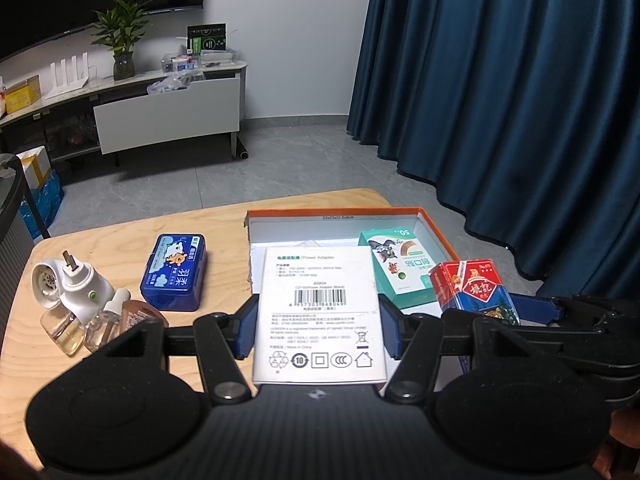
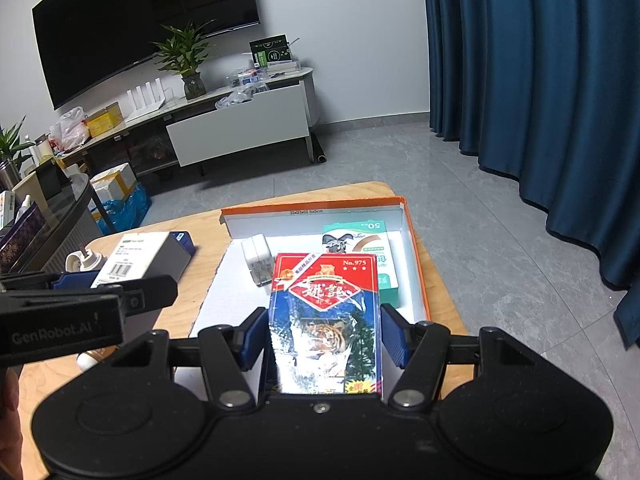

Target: Organize rigid objects

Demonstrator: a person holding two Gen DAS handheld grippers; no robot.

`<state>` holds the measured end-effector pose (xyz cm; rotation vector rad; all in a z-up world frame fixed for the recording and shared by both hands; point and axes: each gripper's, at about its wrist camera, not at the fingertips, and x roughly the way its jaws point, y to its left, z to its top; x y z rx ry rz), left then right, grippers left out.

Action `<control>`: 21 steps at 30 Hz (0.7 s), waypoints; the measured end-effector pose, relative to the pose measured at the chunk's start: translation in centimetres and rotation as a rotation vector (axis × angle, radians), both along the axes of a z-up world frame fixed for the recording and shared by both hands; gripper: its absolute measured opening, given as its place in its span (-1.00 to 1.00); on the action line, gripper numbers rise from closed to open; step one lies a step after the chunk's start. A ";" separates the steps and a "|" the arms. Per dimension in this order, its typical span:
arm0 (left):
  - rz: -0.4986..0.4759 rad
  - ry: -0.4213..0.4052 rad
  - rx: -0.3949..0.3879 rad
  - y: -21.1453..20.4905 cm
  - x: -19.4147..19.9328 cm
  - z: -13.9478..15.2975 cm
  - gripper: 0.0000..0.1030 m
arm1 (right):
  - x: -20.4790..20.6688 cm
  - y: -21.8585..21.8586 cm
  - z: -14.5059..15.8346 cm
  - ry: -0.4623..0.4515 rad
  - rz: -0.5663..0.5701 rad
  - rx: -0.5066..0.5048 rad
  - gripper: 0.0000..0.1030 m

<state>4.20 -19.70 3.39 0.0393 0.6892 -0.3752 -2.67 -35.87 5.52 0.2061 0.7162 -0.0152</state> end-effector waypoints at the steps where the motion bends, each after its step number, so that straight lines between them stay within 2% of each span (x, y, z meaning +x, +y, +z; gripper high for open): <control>1: 0.000 0.000 0.002 0.0 0.0 0.0 0.16 | 0.0 0.0 0.0 0.000 0.000 0.000 0.39; 21: -0.002 0.002 0.004 0.0 0.1 -0.1 0.16 | 0.1 0.0 -0.3 0.004 0.000 -0.004 0.39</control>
